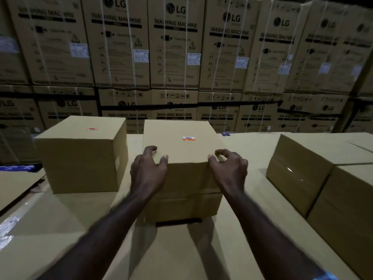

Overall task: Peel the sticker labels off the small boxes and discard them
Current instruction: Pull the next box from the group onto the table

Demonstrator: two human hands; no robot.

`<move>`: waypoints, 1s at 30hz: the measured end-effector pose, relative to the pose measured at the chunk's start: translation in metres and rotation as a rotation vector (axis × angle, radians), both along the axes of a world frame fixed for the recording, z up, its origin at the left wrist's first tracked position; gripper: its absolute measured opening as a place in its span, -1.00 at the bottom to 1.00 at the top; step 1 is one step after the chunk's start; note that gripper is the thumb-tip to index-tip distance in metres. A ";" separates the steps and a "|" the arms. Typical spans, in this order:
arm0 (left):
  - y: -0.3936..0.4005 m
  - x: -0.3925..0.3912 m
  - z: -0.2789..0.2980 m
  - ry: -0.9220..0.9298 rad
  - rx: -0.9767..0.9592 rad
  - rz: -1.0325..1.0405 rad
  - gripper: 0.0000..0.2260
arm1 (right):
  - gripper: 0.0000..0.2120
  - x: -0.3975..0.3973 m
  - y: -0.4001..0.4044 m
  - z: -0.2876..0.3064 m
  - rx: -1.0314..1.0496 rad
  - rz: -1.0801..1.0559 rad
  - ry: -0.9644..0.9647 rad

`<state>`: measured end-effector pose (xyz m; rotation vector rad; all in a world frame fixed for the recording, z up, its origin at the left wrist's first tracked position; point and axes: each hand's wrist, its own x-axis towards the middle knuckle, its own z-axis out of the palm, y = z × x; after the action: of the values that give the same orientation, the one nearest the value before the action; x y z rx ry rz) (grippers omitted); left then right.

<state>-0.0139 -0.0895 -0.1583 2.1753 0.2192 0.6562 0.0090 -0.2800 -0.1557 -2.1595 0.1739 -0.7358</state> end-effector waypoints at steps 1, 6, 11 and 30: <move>-0.016 -0.012 0.000 0.013 0.012 -0.001 -0.57 | -0.64 -0.013 -0.016 -0.001 -0.008 0.001 0.000; -0.107 -0.081 -0.011 0.071 0.027 -0.011 -0.60 | -0.67 -0.086 -0.107 -0.012 -0.040 -0.004 0.021; -0.176 -0.139 -0.021 0.080 -0.003 -0.024 -0.65 | -0.68 -0.148 -0.177 -0.025 -0.090 -0.034 0.034; -0.215 -0.144 0.004 0.478 0.647 -0.232 -0.47 | -0.61 -0.151 -0.210 0.007 -0.553 0.300 0.208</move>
<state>-0.1583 -0.3040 -0.1543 2.9059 -0.0093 0.0533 -0.1419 -0.4899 -0.1487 -2.7058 -0.2762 -0.4113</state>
